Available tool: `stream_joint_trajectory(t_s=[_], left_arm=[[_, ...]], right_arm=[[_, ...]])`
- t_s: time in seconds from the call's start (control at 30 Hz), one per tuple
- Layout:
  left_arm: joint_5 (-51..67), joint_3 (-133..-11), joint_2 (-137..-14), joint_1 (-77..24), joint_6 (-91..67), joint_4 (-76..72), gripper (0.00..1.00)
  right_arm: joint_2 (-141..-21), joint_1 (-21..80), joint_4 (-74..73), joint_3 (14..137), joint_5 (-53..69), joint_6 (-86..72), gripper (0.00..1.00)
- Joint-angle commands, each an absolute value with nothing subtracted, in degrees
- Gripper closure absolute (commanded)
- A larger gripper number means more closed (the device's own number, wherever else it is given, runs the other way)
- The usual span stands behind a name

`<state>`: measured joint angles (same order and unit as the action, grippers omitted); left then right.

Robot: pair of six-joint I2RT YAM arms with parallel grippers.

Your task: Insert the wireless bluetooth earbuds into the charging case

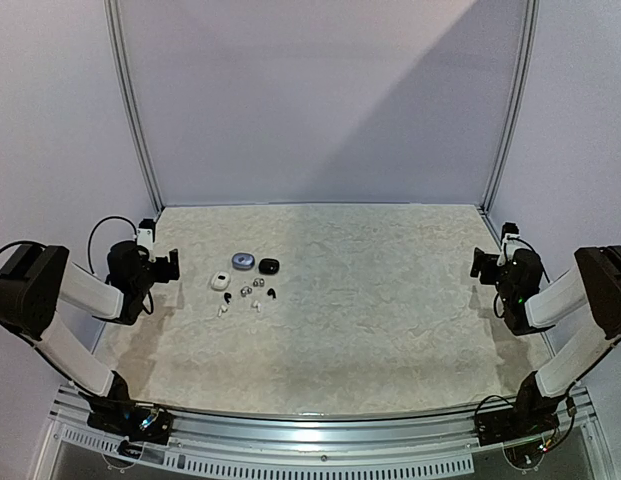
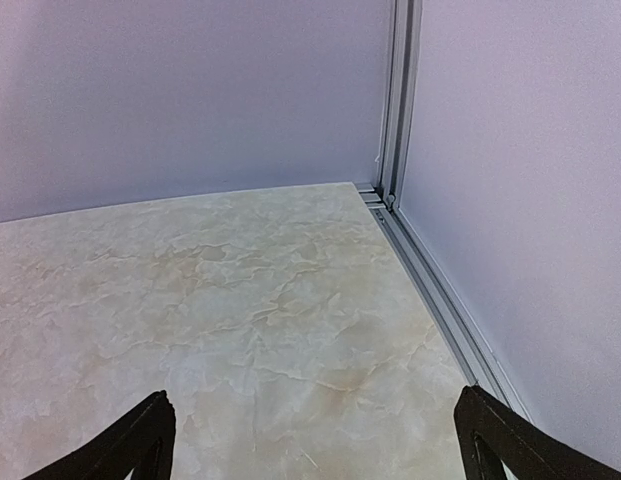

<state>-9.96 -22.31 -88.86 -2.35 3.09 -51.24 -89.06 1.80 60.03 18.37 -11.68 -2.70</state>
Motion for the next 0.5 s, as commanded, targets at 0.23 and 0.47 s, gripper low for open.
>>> stream_joint_trajectory(t_s=[0.23,0.47], left_arm=[[-9.92,-23.20,-89.52,-2.74,2.65,-51.96,0.01],[-10.71,-32.56,-86.13,-2.46,2.04,-32.76,0.01]], right_arm=[[-81.48,1.52,35.98,30.18,-11.93,-3.19,0.01],[-76.18,1.72,21.45,38.48,-3.47,-6.57,0.01]])
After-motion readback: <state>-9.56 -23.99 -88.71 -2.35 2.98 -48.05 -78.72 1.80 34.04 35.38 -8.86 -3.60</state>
